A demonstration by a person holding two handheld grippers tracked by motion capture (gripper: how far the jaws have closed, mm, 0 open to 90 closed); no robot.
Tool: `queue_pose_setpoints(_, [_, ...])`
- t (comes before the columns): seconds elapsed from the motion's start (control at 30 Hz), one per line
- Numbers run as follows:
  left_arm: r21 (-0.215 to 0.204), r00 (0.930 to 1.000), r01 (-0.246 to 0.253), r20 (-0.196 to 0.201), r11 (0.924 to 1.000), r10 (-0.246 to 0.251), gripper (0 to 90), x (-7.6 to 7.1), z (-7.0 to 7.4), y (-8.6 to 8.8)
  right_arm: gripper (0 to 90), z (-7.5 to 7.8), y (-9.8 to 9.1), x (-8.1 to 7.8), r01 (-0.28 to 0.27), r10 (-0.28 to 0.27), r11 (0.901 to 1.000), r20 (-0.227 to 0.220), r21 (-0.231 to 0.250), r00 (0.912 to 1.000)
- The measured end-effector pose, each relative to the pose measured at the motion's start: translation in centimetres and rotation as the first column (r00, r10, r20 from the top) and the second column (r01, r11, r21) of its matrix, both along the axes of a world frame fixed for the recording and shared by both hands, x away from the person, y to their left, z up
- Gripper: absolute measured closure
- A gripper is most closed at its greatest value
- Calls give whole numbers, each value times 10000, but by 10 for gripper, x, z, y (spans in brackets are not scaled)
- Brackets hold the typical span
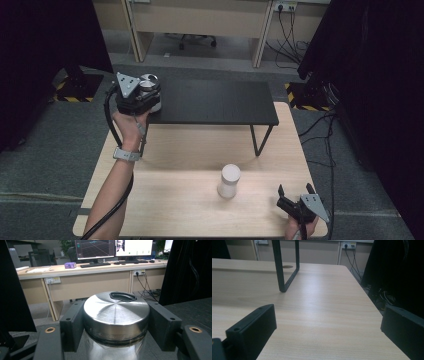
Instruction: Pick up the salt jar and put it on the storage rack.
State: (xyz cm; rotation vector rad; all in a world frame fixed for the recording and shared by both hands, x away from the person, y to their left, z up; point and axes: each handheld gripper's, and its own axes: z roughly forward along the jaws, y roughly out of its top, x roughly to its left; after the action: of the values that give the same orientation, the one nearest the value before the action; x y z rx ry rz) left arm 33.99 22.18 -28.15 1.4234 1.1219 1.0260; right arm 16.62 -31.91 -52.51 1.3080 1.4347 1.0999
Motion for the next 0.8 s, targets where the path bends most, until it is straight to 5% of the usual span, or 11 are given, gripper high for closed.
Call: queue_pose_setpoints(0.8, [-174,9997,228,-51,9996,-229,342,19,-9,1,3,-1,0,-1,-1,1,10000,57,89,10000])
